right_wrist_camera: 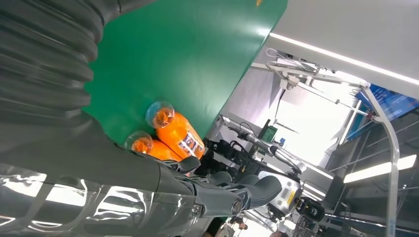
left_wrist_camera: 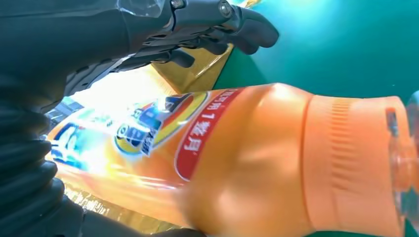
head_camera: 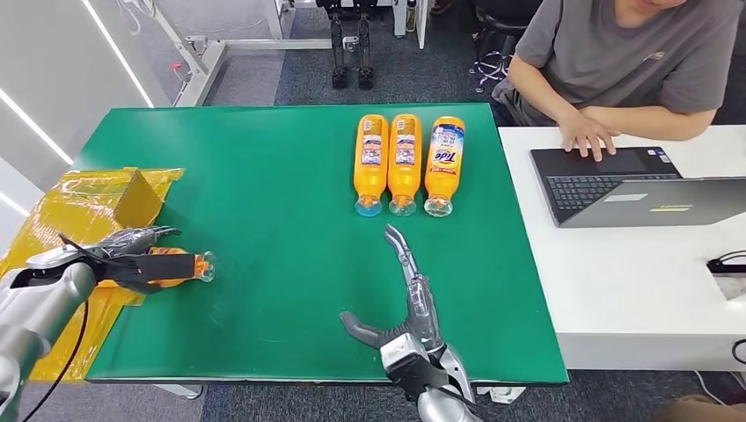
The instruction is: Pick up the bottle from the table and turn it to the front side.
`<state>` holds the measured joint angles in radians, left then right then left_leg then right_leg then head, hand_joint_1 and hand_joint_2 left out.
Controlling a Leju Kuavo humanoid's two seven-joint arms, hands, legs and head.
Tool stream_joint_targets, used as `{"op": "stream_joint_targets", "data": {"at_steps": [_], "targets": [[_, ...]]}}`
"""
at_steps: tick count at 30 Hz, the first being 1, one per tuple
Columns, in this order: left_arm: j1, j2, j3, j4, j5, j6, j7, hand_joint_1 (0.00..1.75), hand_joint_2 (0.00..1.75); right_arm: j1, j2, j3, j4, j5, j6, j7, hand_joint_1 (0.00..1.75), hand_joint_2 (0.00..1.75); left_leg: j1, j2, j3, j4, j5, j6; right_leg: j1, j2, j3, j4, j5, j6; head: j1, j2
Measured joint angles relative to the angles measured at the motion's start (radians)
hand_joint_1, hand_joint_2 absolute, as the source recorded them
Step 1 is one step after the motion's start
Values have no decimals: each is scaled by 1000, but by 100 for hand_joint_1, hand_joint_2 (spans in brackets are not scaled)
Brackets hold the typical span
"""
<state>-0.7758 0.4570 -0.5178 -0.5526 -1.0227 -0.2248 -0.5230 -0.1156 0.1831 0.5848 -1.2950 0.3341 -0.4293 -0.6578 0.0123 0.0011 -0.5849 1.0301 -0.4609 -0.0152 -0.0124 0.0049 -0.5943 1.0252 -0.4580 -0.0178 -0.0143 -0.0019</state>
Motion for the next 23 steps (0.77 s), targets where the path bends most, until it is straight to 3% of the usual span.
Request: {"op": "stream_joint_targets", "data": {"at_steps": [4, 9, 13, 18, 23], "targets": [[37, 49, -5, -110, 56, -35, 47, 0, 175, 19, 0, -8, -15, 11, -1, 9, 0, 175, 0, 0, 0, 0, 0, 0, 0, 0, 0, 0, 0, 0, 0, 0], [69, 144, -5, -305, 152, -92, 91, 0, 175, 44, 0, -21, -49, 38, 2, 30, 0, 175, 0, 0, -1, 0, 0, 0, 0, 0, -2, 0, 0, 0, 0, 0], [57, 178, -2, -383, 160, -102, 93, 0, 175, 58, 0, -29, -74, 53, 3, 41, 0, 175, 0, 0, -1, 0, 0, 0, 0, 0, -2, 0, 0, 0, 0, 0], [43, 166, 18, -422, 180, -12, 57, 0, 175, 69, 0, -34, -96, 67, 15, 50, 0, 175, 0, 0, -1, 0, 0, 0, 0, 0, -2, 0, 0, 0, 0, 0], [90, 79, 126, -477, 246, 198, -36, 0, 175, 71, 0, -35, -105, 72, 15, 51, 0, 175, -1, 0, -1, 0, 1, 0, 0, -1, -1, 0, 0, 0, 0, 0]]}}
